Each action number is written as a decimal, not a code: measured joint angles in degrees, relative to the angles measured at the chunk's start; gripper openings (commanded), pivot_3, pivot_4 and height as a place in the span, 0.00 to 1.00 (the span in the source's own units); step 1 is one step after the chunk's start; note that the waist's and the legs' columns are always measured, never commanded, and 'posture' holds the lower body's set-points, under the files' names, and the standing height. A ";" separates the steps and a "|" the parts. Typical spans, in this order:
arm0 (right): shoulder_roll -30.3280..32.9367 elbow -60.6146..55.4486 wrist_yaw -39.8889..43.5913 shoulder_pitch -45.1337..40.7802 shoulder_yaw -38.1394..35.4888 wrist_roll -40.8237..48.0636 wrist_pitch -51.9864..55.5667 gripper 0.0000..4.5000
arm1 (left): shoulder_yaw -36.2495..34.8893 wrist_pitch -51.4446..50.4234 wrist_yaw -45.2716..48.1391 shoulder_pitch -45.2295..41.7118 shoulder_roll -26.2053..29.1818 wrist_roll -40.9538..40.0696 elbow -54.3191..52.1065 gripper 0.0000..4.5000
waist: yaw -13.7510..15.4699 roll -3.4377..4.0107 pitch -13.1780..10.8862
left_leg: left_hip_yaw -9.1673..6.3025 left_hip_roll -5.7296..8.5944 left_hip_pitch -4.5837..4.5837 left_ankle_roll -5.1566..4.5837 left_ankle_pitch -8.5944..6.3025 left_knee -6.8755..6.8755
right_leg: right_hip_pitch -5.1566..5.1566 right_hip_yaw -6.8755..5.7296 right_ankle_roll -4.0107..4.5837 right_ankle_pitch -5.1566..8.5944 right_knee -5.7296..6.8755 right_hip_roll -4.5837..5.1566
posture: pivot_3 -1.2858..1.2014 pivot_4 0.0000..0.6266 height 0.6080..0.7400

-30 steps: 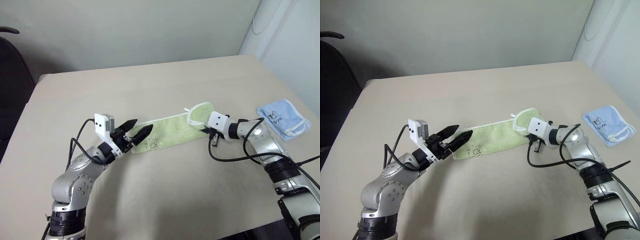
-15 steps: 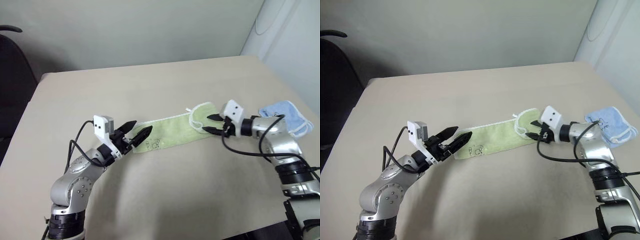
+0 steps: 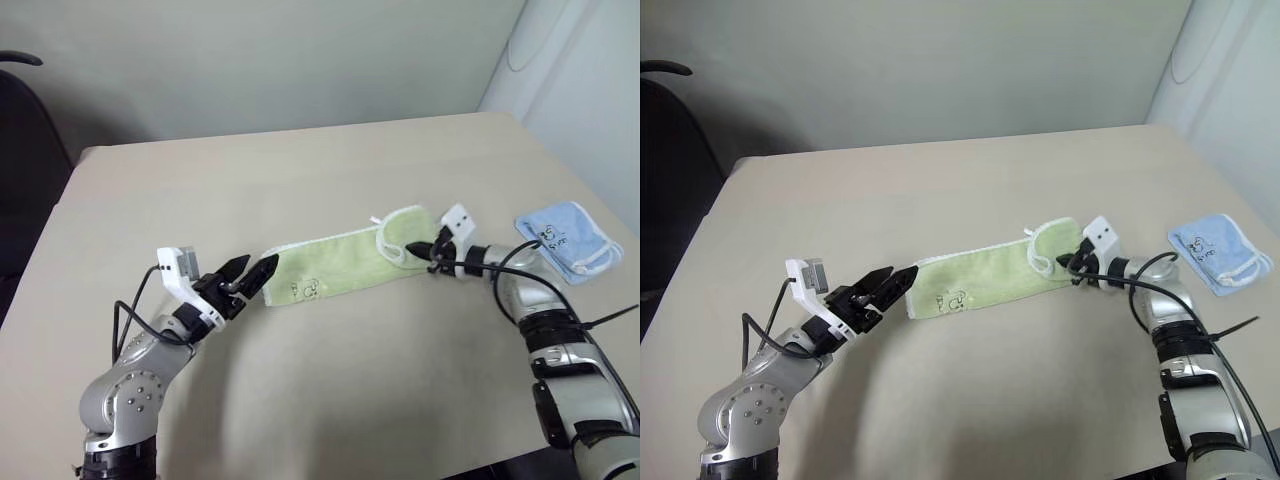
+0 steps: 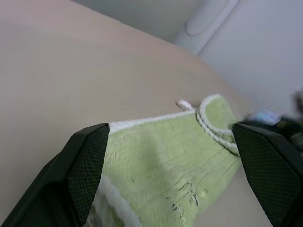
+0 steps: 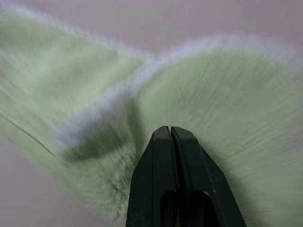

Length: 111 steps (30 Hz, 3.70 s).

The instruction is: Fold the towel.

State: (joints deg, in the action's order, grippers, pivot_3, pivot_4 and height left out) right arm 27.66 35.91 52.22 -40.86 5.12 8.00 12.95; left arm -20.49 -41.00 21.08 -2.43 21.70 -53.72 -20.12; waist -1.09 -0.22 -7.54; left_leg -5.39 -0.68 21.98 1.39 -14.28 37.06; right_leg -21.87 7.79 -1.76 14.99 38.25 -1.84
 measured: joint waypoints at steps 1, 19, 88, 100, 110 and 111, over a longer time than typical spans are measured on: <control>-0.25 2.00 0.00 -0.97 0.29 -0.74 -1.79 0.01 | -0.30 -0.44 -0.52 0.97 0.00 -0.53 -0.10 1.00 | -0.05 -0.02 0.01 | 0.00 0.00 -0.03 0.00 0.00 0.00 | 0.05 0.00 0.00 0.00 -0.01 0.00 | 0.52 0.24 1.00; -2.40 -4.63 0.15 -1.36 -5.04 3.69 -4.11 0.01 | 0.83 -11.65 -21.53 6.11 -0.32 -25.02 -2.40 1.00 | 0.50 -0.11 0.03 | -0.01 -0.02 -0.10 0.45 0.26 0.03 | 0.23 -0.13 0.26 -0.09 -0.19 -0.01 | 0.52 0.24 1.00; -1.38 -10.93 -16.93 5.32 -15.47 5.84 -4.90 0.00 | 41.46 -15.67 7.78 -53.28 -4.87 14.25 36.09 0.12 | 0.96 -0.29 -0.23 | -0.15 0.09 1.09 0.57 0.37 0.02 | -0.93 0.09 -0.19 -0.25 -0.38 0.02 | 0.52 0.24 1.00; -0.92 -16.03 -16.77 7.43 -15.20 6.39 -1.07 0.00 | 23.67 -15.65 9.51 -49.13 -11.04 11.39 30.84 0.95 | 1.03 -0.29 -0.23 | -0.14 0.11 1.07 0.48 0.37 0.23 | -0.88 0.11 -0.34 -0.36 -0.27 0.03 | 0.52 0.24 1.00; 1.12 -25.46 -7.98 4.27 -11.28 10.90 9.44 0.00 | 23.62 0.25 11.14 -36.70 0.41 25.54 24.54 0.66 | 0.96 -0.28 -0.21 | -0.19 0.16 1.06 0.44 0.35 0.34 | -0.83 0.13 -0.35 -0.37 -0.31 0.00 | 0.52 0.24 1.00; 0.00 -26.26 -7.95 3.72 -10.89 11.54 10.52 0.00 | 24.62 1.33 11.87 -36.15 -0.09 26.49 24.54 0.58 | 1.12 -0.28 -0.21 | -0.20 0.16 1.08 0.41 0.33 0.40 | -0.82 0.13 -0.37 -0.38 -0.31 0.02 | 0.52 0.24 1.00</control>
State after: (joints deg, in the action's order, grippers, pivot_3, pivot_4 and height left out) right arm 27.66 9.64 44.26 -37.15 -5.77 19.54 23.46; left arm 4.13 -39.67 32.95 -38.58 21.61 -27.23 4.42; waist 0.03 -0.50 -7.75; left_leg -5.58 -0.52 23.06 1.80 -13.95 37.46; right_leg -22.70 7.92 -2.13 14.61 37.94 -1.82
